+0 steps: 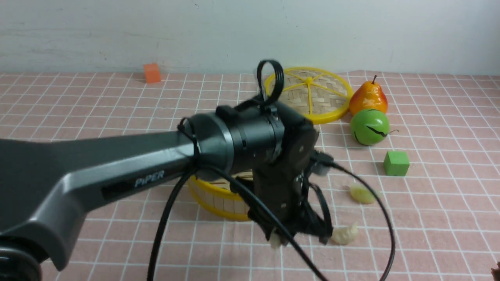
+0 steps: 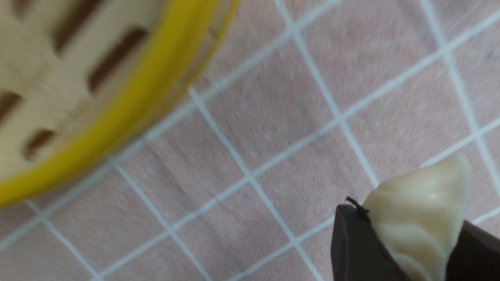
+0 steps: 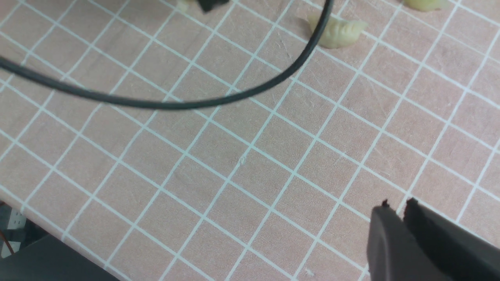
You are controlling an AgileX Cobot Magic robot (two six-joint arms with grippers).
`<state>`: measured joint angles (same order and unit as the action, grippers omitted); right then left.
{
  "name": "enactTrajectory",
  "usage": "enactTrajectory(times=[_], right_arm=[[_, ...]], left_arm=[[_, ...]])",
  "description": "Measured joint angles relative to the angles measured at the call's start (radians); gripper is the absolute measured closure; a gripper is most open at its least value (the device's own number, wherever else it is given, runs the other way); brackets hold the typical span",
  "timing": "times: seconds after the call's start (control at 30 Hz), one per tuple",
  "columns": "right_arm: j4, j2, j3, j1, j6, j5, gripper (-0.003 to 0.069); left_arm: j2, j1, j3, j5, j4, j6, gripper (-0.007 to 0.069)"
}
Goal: Put the dumplings into the steamer on the table with the pink tablecloth.
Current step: 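Place the dumpling into the bamboo steamer basket with the left gripper, then reach for and grasp a dumpling lying on the table beside the steamer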
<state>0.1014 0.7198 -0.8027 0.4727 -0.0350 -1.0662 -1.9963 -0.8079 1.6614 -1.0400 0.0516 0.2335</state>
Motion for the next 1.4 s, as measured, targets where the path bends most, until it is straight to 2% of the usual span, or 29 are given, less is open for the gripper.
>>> enactTrajectory(times=[0.2, 0.4, 0.7, 0.8, 0.87, 0.97, 1.07, 1.23, 1.4], right_arm=[[-0.004, 0.000, 0.000, 0.000, 0.000, 0.000, 0.0596], [-0.004, 0.000, 0.000, 0.000, 0.000, 0.000, 0.0593], [-0.004, 0.000, 0.000, 0.000, 0.000, -0.010, 0.0585], [-0.005, 0.005, 0.000, 0.000, 0.000, -0.009, 0.0585], [-0.026, 0.023, 0.000, 0.000, 0.000, -0.009, 0.0585], [-0.101, 0.064, 0.000, 0.000, 0.009, 0.006, 0.0585], [-0.171, 0.119, -0.002, -0.003, 0.058, 0.028, 0.0582], [-0.191, 0.219, -0.031, -0.049, 0.089, 0.060, 0.0582], [-0.127, 0.351, -0.122, -0.106, 0.043, 0.088, 0.0662]], left_arm=[[-0.030, 0.100, 0.251, -0.059, 0.005, 0.002, 0.0427], [-0.198, 0.210, 0.452, -0.069, 0.005, 0.034, 0.0427], [-0.359, 0.282, 0.543, -0.073, 0.004, 0.057, 0.0422], [-0.374, 0.286, 0.545, -0.072, 0.004, 0.057, 0.0379], [-0.380, 0.286, 0.545, -0.074, 0.003, 0.057, 0.0310], [-0.376, 0.286, 0.546, -0.082, -0.005, 0.058, 0.0232], [-0.347, 0.286, 0.546, -0.102, -0.005, 0.057, 0.0206], [-0.224, 0.286, 0.546, -0.138, -0.003, 0.035, 0.0216], [0.004, 0.286, 0.545, -0.199, -0.002, -0.023, 0.0339]])
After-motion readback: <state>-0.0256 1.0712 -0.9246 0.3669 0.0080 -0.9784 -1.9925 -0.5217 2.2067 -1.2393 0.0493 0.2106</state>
